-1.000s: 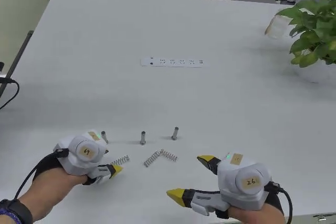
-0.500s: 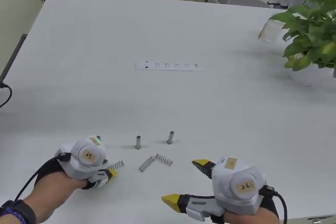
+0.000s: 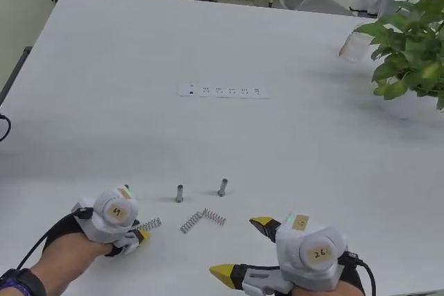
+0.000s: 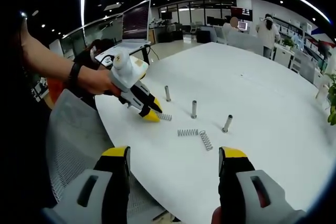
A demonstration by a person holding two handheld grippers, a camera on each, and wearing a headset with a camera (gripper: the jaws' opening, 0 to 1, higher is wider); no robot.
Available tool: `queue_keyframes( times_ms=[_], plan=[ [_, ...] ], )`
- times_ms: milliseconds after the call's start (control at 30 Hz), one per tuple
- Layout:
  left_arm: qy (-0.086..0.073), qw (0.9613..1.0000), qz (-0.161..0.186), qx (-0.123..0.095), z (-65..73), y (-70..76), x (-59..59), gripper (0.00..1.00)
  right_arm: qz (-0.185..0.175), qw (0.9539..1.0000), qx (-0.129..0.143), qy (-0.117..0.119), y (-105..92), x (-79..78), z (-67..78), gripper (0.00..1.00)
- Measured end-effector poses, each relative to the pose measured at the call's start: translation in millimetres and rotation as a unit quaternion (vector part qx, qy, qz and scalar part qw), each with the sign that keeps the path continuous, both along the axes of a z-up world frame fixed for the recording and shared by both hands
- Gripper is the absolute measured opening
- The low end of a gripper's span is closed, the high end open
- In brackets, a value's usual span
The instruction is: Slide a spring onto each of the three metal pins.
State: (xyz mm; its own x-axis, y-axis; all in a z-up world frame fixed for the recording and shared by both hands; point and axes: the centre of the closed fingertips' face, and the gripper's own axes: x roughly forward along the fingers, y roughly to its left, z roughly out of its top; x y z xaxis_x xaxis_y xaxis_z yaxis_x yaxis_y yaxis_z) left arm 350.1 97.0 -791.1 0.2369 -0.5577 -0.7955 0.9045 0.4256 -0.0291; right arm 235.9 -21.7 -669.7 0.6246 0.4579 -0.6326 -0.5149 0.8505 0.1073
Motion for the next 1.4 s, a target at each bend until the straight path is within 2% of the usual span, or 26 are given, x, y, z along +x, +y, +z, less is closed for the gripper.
queue_keyframes(
  times_ms=[200, 567, 767, 1000, 1167, 1400],
  plan=[
    [-0.014, 0.9999, 0.001, 0.009, -0.5, 2.5, 6.4, 0.05, 0.0, 1.0, -0.001, 0.003, 0.5, -2.0, -1.7, 0.67],
    [-0.001, 0.9999, 0.011, -0.002, 1.0, 6.8, -2.1, 0.02, -0.001, 1.0, 0.002, 0.005, 1.2, -5.6, -4.1, 0.67],
    [-0.003, 0.9997, 0.02, -0.012, 9.0, 8.3, -3.8, 0.02, 0.003, 1.0, 0.0, 0.009, 2.8, -8.8, -7.3, 0.67],
    [-0.004, 0.9993, 0.029, -0.023, 18.9, 9.3, -11.7, 0.02, 0.002, 0.9999, 0.007, 0.008, 5.6, -9.8, -9.6, 0.66],
    [-0.002, 0.9981, 0.046, -0.041, 28.7, 10.3, -15.6, 0.02, 0.006, 0.9999, 0.005, 0.011, 6.9, -12.1, -13.4, 0.67],
    [-0.005, 0.9975, 0.054, -0.045, 33.0, 17.5, -20.0, 0.02, 0.007, 0.9999, 0.008, 0.012, 7.1, -14.1, -15.8, 0.66]
  ],
)
